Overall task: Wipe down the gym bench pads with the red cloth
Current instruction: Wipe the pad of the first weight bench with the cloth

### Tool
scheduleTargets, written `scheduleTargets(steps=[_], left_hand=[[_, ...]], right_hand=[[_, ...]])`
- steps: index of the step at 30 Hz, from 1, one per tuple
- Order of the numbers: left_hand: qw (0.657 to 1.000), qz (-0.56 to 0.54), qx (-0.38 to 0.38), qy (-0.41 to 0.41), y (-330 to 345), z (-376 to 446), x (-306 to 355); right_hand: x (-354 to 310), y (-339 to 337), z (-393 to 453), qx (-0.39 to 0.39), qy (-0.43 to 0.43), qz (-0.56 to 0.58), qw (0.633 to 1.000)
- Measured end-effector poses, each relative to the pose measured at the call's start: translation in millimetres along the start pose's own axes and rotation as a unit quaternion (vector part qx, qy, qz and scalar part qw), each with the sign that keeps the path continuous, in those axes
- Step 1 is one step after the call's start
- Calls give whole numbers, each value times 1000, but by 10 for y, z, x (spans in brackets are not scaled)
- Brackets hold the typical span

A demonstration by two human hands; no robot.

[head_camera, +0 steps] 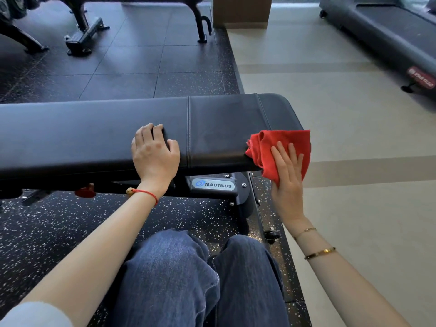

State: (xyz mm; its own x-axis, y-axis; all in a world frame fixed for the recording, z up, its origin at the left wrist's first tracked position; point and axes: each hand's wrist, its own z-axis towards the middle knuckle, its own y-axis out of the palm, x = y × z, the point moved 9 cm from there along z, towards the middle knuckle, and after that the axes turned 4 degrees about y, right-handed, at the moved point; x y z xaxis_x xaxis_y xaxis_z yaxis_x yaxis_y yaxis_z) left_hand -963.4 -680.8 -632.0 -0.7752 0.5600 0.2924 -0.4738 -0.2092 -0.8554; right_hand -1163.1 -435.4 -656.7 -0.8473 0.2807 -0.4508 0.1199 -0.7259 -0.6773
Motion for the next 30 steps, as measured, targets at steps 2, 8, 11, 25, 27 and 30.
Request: scheduleTargets(steps=[2, 8, 11, 25, 27, 30], left_hand=[[1000, -1, 0, 1, 8, -3, 12], [1000, -16, -1, -8, 2, 9, -10], [1000, -25, -4, -11, -9, 14, -21], [997, -71, 8, 37, -244, -71, -102], [996, -72, 38, 39, -366, -144, -186], [996, -60, 55, 39, -472, -209, -381]], right_hand=[[-140, 74, -34, 9, 23, 3, 1000], [-1108, 601, -66, -59, -109, -8, 992], [-1093, 589, -57, -68, -132, -23, 989], [-1183, 645, -49, -55, -122, -28, 991], [-1523, 820, -70, -85, -175, -20, 981], [-1669, 923, -66, -122, -227, -45, 965]])
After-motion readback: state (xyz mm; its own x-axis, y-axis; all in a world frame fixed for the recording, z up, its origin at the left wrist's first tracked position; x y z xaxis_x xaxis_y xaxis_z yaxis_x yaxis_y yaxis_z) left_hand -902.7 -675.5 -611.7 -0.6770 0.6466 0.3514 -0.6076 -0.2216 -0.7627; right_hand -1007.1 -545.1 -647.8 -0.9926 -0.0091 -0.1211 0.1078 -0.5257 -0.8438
